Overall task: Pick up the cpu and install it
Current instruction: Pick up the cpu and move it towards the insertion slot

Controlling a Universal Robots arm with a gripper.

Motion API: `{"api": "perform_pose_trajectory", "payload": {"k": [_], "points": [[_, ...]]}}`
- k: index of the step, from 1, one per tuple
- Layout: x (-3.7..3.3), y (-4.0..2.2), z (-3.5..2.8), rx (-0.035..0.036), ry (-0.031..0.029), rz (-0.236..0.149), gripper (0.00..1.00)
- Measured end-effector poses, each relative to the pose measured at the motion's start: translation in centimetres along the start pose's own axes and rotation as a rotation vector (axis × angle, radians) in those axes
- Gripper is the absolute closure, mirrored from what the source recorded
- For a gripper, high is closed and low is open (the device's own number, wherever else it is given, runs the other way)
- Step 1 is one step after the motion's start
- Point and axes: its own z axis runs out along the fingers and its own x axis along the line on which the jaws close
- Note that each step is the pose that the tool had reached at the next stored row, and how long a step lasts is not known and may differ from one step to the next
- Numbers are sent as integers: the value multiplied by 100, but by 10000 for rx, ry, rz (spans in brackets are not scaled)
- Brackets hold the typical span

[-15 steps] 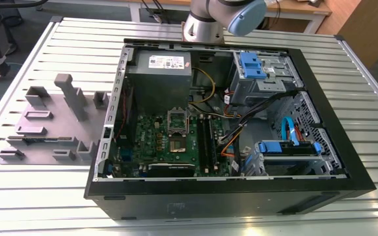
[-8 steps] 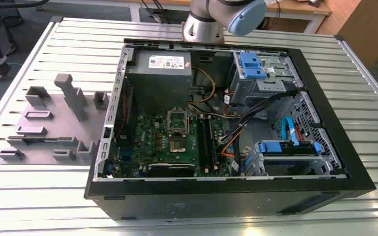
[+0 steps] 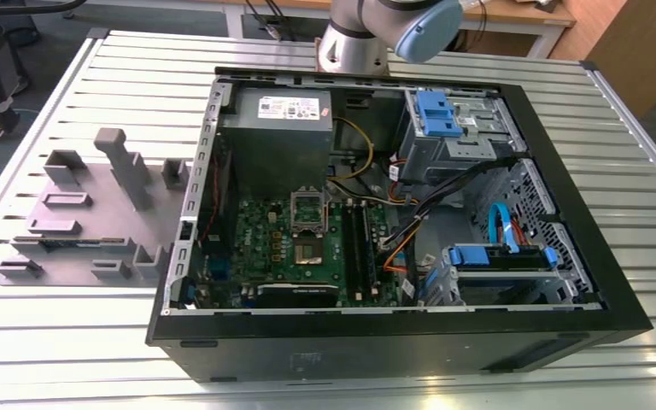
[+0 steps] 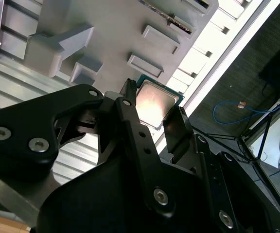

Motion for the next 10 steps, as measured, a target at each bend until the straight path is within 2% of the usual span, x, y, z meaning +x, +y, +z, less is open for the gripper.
{"api": "perform_pose_trajectory", "payload": {"k": [10], "points": [[-21,0,1,0,-1,0,53]]}}
